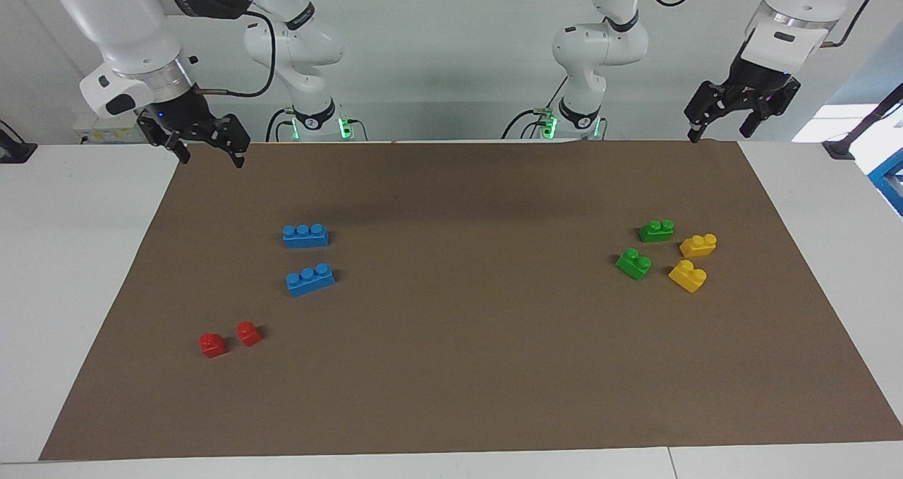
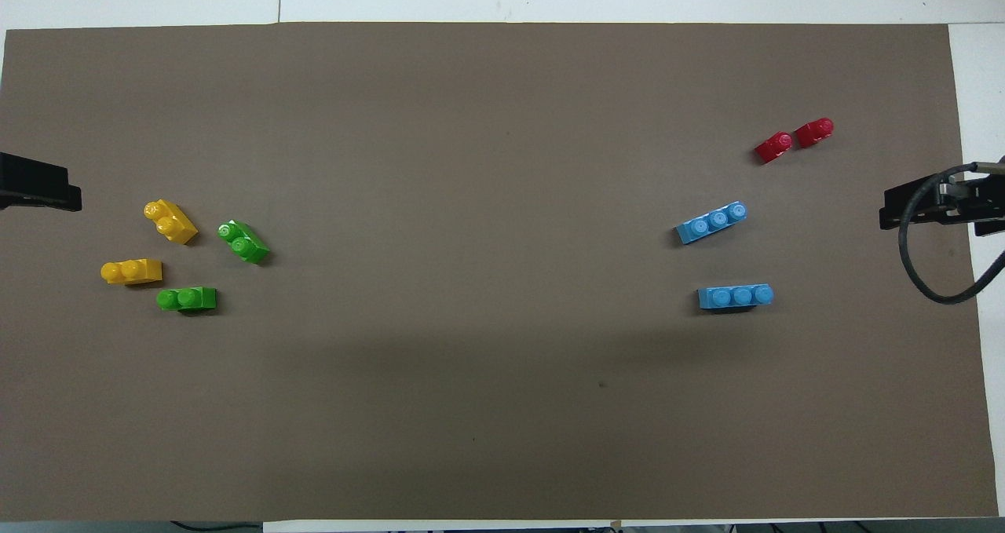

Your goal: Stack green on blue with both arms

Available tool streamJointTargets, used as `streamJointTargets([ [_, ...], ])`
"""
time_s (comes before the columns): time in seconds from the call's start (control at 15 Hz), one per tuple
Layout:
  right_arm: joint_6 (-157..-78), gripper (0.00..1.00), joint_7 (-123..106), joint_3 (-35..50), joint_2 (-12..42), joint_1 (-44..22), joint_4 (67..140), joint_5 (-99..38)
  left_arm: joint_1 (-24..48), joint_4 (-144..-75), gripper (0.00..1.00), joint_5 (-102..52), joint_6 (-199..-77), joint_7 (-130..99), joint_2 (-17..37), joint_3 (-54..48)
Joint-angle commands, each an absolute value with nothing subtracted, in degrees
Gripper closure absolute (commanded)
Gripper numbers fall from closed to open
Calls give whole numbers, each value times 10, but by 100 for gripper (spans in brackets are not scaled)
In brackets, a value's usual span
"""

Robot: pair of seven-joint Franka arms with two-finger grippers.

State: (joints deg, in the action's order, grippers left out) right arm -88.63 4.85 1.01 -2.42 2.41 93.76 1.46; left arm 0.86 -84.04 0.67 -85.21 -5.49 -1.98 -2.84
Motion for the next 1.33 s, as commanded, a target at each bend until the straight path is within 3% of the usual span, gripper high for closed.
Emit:
streamJointTargets([
  [0.0, -881, 0, 40, 11, -37, 28, 950, 10, 7, -842, 0, 11, -859, -47, -20, -27],
  [0.67, -885, 0, 45, 11, -45, 25, 950, 10, 6, -893, 0, 10, -888, -46, -39, -27],
  [1.27, -917, 5, 442, 11, 0, 29, 954, -31, 8, -976, 0, 5, -911, -55, -80, -27],
])
